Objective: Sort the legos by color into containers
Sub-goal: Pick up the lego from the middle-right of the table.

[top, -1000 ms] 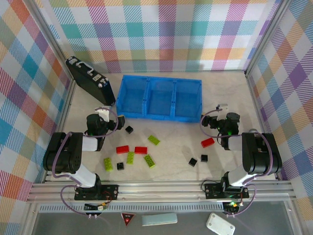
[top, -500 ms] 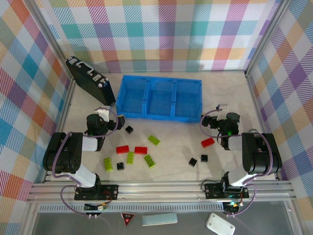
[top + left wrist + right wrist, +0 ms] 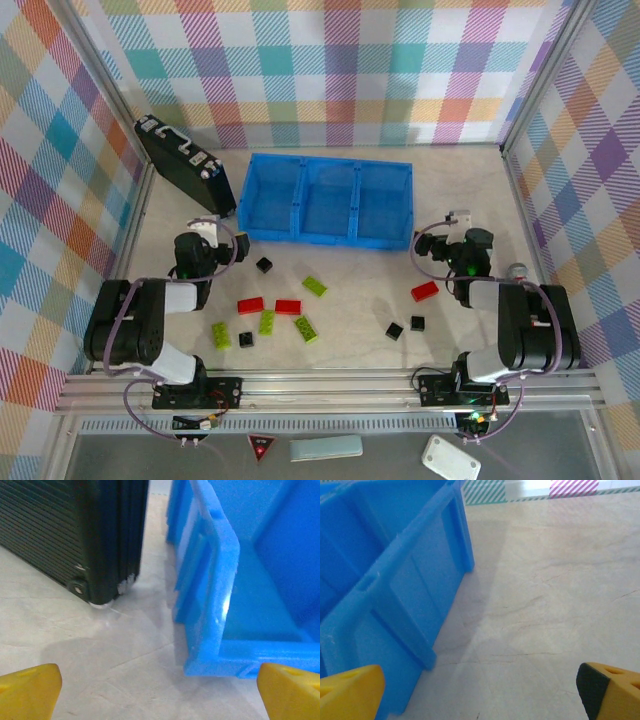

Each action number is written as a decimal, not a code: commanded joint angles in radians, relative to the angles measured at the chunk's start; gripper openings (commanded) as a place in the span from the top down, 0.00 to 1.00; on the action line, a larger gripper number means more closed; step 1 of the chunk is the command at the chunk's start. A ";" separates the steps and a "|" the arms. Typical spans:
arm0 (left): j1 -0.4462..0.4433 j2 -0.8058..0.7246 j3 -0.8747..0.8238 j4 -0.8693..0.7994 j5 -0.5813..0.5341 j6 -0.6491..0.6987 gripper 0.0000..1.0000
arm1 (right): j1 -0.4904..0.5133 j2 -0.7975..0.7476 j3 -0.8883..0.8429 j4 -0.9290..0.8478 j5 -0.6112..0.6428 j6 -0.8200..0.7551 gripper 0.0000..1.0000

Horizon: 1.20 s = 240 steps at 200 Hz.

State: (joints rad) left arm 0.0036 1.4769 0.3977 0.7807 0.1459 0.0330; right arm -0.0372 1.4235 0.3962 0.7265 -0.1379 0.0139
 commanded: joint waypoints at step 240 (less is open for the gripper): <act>0.042 -0.178 0.732 -1.477 0.027 -0.083 0.00 | 0.039 -0.203 0.474 -1.350 -0.071 0.350 0.31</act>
State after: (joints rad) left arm 0.0364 1.2869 1.1202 -0.5831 0.1455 -0.1444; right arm -0.0238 1.1938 0.8276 -0.4236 -0.2218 0.3374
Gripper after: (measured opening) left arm 0.996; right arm 0.715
